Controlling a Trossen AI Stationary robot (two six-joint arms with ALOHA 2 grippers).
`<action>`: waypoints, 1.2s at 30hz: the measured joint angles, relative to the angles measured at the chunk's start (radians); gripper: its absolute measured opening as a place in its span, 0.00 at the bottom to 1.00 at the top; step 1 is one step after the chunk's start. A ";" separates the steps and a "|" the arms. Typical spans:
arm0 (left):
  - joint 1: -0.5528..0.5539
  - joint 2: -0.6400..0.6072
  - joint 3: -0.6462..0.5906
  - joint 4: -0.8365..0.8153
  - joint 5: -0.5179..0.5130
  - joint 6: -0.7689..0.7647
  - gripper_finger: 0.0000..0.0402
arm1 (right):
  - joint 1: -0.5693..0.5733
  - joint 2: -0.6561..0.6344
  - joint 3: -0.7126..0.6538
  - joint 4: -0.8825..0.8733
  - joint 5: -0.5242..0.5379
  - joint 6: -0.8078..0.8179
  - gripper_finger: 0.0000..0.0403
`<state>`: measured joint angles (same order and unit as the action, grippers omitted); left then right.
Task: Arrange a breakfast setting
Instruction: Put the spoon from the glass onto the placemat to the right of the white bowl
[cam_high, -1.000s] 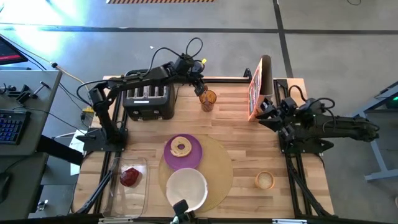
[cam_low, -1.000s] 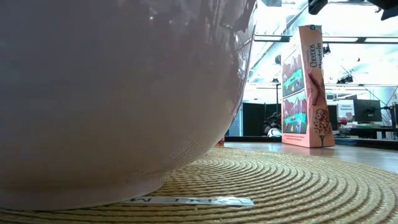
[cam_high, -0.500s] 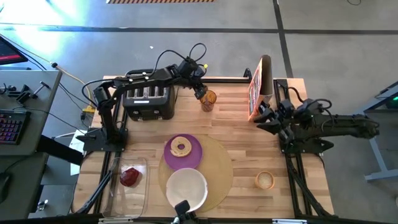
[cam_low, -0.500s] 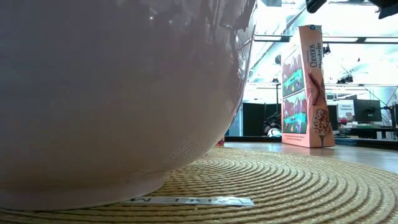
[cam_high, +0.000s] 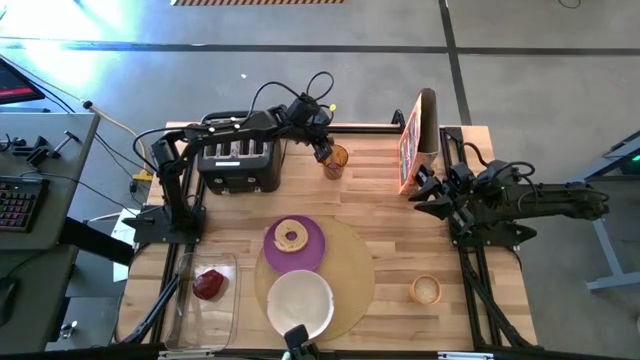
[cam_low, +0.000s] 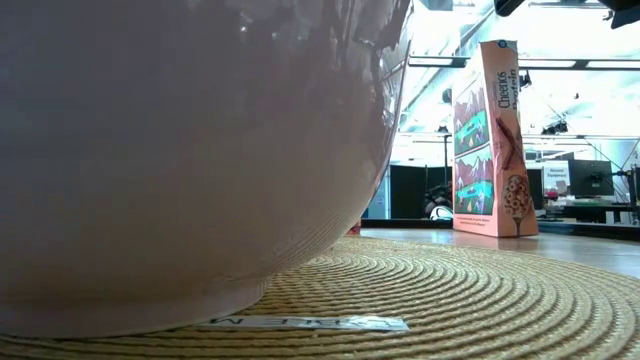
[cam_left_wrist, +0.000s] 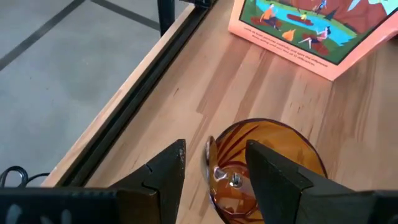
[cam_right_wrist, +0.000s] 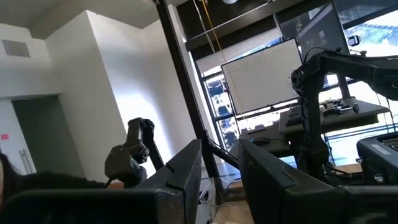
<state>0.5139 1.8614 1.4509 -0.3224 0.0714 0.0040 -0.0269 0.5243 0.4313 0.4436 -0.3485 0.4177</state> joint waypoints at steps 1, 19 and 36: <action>0.000 0.000 0.000 -0.002 -0.001 0.000 0.39 | 0.000 0.000 0.000 0.000 0.000 0.000 0.24; -0.004 0.000 0.000 -0.014 0.005 0.033 0.26 | 0.000 0.000 0.000 -0.002 0.001 0.000 0.24; 0.003 0.011 0.000 -0.005 -0.006 0.026 0.22 | 0.000 0.000 0.000 -0.002 0.002 0.000 0.24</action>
<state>0.5167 1.8721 1.4513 -0.3273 0.0656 0.0299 -0.0269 0.5241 0.4313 0.4421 -0.3462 0.4179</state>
